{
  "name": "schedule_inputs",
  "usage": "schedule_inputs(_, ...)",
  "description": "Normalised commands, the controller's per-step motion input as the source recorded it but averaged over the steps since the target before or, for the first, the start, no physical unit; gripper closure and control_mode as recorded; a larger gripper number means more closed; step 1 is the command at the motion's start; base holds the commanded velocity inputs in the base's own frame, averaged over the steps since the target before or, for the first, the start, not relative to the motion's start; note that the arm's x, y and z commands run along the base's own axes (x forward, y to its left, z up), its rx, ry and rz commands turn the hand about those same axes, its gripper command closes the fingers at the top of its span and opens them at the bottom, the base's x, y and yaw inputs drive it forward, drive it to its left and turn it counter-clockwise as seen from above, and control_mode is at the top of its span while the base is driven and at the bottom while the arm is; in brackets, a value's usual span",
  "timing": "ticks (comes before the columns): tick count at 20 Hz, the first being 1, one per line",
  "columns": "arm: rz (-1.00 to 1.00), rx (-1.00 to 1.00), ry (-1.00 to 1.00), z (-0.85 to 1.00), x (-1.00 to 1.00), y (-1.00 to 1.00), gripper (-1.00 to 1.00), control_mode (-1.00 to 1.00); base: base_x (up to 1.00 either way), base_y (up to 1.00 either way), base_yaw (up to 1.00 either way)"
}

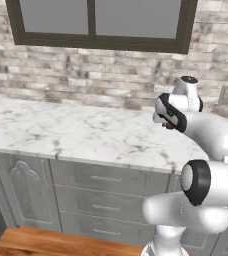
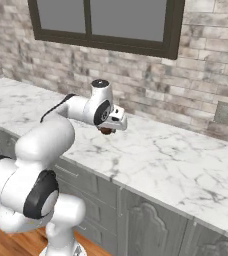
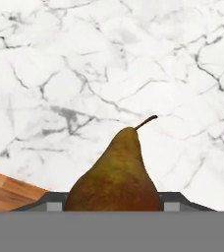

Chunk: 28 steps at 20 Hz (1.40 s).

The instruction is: Open the fridge, remove the pear, tomato, and chicken drumstick, and place them on any counter.

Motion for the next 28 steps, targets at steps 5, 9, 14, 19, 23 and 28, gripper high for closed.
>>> schedule_inputs(5,0.0,0.03,0.09,-0.98,1.0,-0.08,1.0,-1.0,0.0,0.0,0.0)
schedule_inputs(9,0.0,0.01,0.1,-0.78,0.99,-0.01,1.0,-1.0,0.0,0.0,0.0)
schedule_inputs(14,0.0,0.01,0.08,-0.6,0.81,0.0,1.0,-1.0,0.0,0.0,0.0)
schedule_inputs(19,0.0,0.03,0.03,-0.54,0.46,-0.01,1.0,-1.0,0.0,0.0,0.0)
schedule_inputs(23,0.0,0.02,0.0,-0.47,0.38,0.0,-1.0,-1.0,0.0,0.0,0.0)
schedule_inputs(28,0.0,0.01,0.0,-0.32,0.18,0.0,-1.0,-1.0,0.0,0.0,0.0)
